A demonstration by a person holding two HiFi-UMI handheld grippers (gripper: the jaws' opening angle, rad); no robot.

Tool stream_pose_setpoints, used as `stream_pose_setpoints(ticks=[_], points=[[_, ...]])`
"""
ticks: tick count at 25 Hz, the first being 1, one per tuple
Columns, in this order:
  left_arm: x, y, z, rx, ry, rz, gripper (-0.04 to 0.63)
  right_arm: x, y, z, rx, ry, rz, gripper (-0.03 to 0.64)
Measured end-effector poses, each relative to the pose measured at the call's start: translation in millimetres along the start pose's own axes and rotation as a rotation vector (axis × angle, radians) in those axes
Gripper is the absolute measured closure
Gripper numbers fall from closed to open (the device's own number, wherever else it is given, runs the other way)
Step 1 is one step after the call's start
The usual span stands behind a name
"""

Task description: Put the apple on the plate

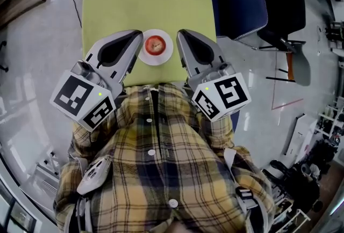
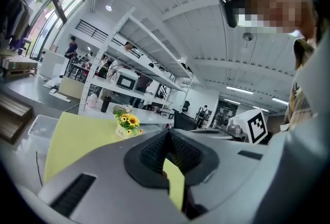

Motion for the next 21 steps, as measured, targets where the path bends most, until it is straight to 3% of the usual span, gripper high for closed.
stream_pose_setpoints(ticks=[21], points=[[-8, 9, 13, -0.064, -0.037, 0.005, 0.588, 5, 13, -8, 0.028, 0.005, 0.033, 0.621]])
Point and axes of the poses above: the fingertips, and each gripper's own axes: x forward along the fingers, z to its left, y out of its underside, the point moved 3 cm from there along -x, backward along the fingers, and after that the axes turned 11 degrees about x, right-handed, at the moved point
